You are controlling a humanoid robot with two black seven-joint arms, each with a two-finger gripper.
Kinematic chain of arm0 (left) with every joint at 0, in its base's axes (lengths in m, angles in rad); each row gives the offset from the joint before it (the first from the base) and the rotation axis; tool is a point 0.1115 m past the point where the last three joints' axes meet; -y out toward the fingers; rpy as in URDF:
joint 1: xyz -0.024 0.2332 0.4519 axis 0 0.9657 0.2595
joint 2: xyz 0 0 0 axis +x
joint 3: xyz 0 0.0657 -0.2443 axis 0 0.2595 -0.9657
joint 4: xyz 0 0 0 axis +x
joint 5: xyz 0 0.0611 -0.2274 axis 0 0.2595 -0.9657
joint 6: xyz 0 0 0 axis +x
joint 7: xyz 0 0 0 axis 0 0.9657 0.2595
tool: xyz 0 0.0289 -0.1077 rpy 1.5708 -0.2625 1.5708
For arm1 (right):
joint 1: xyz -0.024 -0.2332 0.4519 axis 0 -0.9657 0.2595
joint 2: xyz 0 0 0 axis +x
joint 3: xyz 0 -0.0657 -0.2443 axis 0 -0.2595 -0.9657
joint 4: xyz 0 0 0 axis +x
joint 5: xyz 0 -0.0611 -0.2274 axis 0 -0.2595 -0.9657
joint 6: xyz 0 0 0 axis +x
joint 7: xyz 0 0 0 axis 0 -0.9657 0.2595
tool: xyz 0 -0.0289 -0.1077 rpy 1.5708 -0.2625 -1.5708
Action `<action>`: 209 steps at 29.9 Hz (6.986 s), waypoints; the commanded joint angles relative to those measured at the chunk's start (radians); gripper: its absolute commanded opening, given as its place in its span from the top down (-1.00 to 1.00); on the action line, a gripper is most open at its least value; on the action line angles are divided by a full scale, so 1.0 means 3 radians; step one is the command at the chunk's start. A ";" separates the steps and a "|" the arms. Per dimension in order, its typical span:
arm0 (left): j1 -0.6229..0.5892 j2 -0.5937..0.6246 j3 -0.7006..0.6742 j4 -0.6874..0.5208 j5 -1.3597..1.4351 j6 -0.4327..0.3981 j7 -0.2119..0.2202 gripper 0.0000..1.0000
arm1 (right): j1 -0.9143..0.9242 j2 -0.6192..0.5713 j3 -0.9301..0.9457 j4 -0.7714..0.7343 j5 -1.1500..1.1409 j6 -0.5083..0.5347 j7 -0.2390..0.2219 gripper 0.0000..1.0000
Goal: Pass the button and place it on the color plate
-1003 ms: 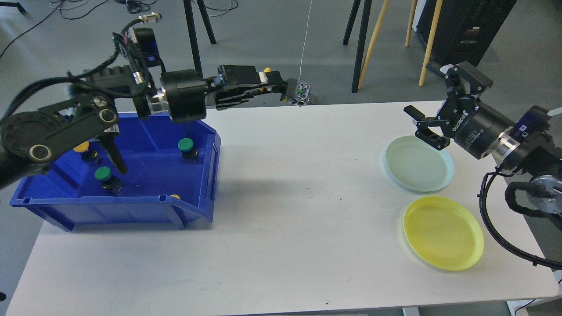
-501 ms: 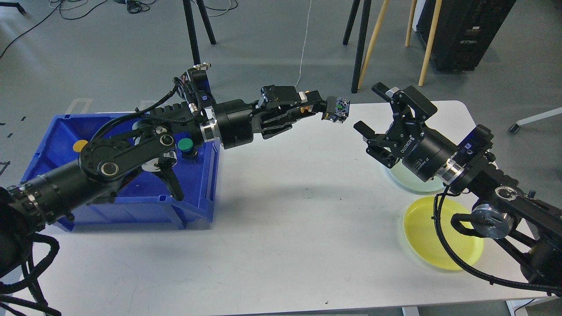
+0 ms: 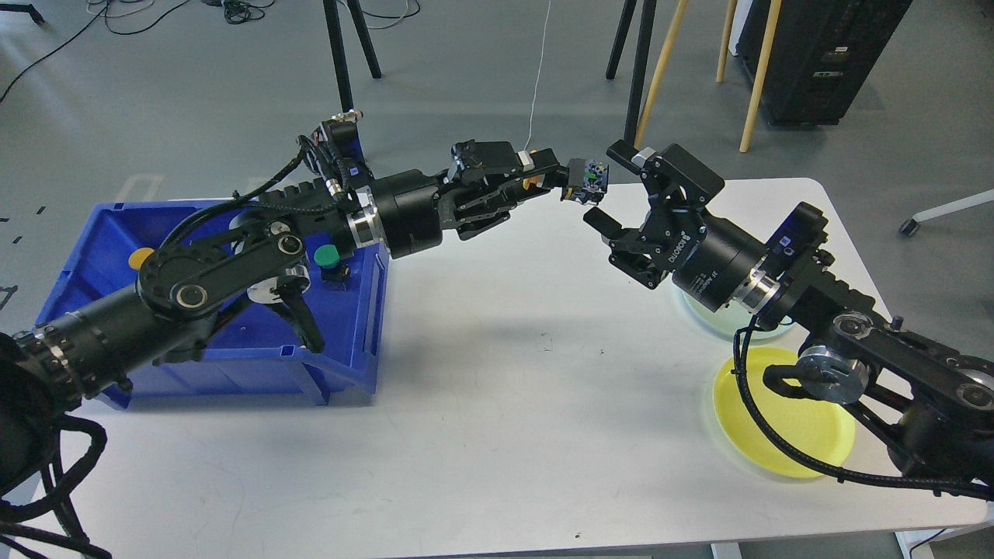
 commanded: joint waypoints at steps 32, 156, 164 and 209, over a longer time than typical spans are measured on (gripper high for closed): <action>0.0266 -0.0061 -0.0297 0.0066 -0.0314 0.0000 0.0000 -0.90 | 0.0008 0.0078 0.0041 -0.0100 0.0054 0.0014 -0.0016 1.00; -0.0378 -0.0148 0.0117 0.0475 0.0340 0.0000 0.0000 1.00 | -0.0125 0.0067 -0.0025 0.0064 -0.0145 -0.1157 0.0107 -1.00; -0.0358 -0.0199 0.0117 0.0491 0.0319 0.0000 0.0000 1.00 | 0.0054 0.0400 -0.0133 -0.0125 -0.0155 -0.1158 0.0117 -1.00; -0.0271 0.0327 -0.0542 0.0481 -0.0023 0.0000 0.0000 -0.98 | -0.0166 0.0584 0.0389 -0.1122 0.2621 -0.2418 -0.0496 0.99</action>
